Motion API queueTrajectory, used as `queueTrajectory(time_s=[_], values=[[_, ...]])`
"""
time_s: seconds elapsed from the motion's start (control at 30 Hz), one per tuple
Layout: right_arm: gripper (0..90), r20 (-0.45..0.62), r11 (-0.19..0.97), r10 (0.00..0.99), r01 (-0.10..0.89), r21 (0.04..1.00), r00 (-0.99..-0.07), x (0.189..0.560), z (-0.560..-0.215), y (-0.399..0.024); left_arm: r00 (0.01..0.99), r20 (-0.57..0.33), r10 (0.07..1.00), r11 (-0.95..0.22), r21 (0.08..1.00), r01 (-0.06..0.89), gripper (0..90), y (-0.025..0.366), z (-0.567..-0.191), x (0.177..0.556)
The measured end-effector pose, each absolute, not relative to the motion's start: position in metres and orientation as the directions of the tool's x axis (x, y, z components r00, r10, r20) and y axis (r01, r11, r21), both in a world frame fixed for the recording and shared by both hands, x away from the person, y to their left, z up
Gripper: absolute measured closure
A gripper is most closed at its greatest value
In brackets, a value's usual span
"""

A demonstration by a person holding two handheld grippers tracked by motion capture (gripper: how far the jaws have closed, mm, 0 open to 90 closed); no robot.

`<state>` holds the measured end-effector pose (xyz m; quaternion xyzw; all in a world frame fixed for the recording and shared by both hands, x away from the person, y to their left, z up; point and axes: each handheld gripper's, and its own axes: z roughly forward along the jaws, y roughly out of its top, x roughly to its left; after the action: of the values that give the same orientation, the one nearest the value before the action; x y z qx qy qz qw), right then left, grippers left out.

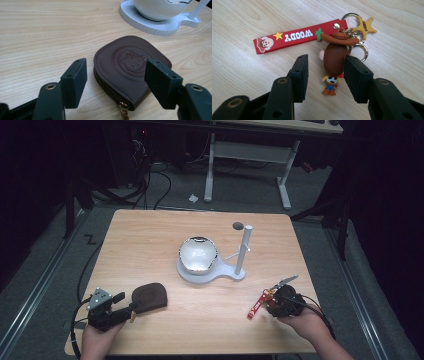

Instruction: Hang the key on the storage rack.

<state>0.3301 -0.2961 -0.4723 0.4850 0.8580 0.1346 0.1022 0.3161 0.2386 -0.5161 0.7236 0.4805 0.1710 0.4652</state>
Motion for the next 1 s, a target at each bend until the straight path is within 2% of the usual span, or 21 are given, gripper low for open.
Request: queueTrajectory(time_s=[0.47, 1.0], values=[[50.5, -0.097, 0.522, 0.850, 0.808, 0.272, -0.517, 0.339, -0.480, -0.288, 0.480, -0.206, 0.853, -0.105, 0.833, 0.544, 34.7, 0.239, -0.518, 0.317], [55.7, -0.074, 0.504, 0.861, 0.823, 0.261, -0.503, 0.349, -0.488, -0.294, 0.477, -0.212, 0.853, -0.099, 0.831, 0.547, 34.7, 0.241, -0.518, 0.318]])
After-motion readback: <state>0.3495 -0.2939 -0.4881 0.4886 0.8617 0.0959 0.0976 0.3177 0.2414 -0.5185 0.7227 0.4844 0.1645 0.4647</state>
